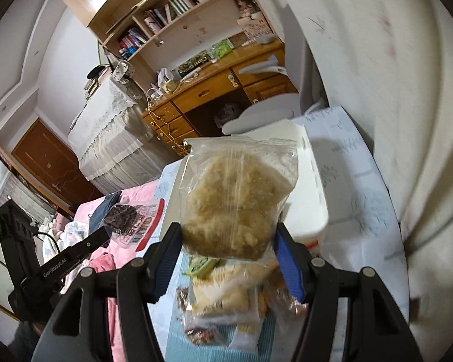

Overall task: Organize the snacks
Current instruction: 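Carry both bags over the white basket and open both tools to drop them, then move left tool to the large bread packet while right tool reaches the yellow-printed fish-snack bag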

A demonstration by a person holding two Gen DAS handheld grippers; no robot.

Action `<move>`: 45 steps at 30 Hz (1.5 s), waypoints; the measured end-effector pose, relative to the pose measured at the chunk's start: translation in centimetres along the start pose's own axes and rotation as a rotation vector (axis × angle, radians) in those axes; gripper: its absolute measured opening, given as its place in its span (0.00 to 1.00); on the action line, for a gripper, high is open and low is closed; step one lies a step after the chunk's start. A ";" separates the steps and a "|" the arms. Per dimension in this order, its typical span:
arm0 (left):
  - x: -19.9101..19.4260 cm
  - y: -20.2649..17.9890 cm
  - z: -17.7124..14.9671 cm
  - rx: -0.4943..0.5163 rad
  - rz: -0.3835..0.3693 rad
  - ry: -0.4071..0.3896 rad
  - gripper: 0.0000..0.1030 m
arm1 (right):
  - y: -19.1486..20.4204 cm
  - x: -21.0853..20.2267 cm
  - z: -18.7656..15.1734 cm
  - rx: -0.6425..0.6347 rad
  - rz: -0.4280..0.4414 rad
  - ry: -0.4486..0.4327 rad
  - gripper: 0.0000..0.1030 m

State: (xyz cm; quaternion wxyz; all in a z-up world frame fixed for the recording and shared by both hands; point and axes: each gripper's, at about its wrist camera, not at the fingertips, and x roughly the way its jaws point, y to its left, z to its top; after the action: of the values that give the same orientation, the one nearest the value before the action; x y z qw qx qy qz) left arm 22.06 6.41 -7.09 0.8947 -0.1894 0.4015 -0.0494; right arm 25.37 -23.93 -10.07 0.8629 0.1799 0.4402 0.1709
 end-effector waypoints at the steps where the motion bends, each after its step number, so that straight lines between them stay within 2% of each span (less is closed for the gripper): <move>1: 0.5 0.2 0.2 0.001 -0.003 0.005 0.08 | 0.2 0.5 0.3 -0.009 -0.003 -0.003 0.60; 7: 3.6 1.1 1.3 -0.003 -0.015 0.056 0.08 | 0.6 2.7 1.7 -0.028 -0.010 -0.014 0.60; 8: 4.1 1.2 1.4 -0.008 -0.012 0.064 0.12 | 0.5 3.3 1.9 -0.023 -0.016 -0.004 0.60; 12: 5.1 1.3 1.4 -0.004 -0.005 0.103 0.20 | 0.1 4.6 2.5 -0.008 -0.040 0.020 0.81; 14: 5.4 1.3 1.3 -0.008 -0.009 0.117 0.24 | 0.1 4.8 2.5 -0.013 -0.046 0.024 0.84; 23: 4.9 0.9 0.4 -0.020 -0.001 0.151 0.45 | -0.1 4.5 1.6 -0.011 -0.052 0.057 0.85; 28: 3.8 0.2 -0.7 -0.021 -0.017 0.168 0.45 | 0.0 3.1 0.7 -0.018 -0.047 0.051 0.85; 32: 2.8 -0.6 -2.2 -0.017 -0.016 0.178 0.54 | -0.1 1.9 -0.3 -0.023 -0.051 0.048 0.85; 40: 0.7 -2.3 -6.5 0.006 -0.005 0.211 0.56 | -0.7 -0.9 -3.0 -0.030 -0.069 0.048 0.85; 45: -0.8 -3.2 -9.4 0.012 0.007 0.225 0.63 | -1.2 -2.7 -5.2 -0.032 -0.074 0.056 0.85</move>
State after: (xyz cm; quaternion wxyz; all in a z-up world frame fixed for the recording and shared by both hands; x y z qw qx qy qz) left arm 14.79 0.82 -11.05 0.8453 -0.1756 0.4998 -0.0697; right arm 19.81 -25.39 -11.60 0.8587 0.1447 0.4678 0.1510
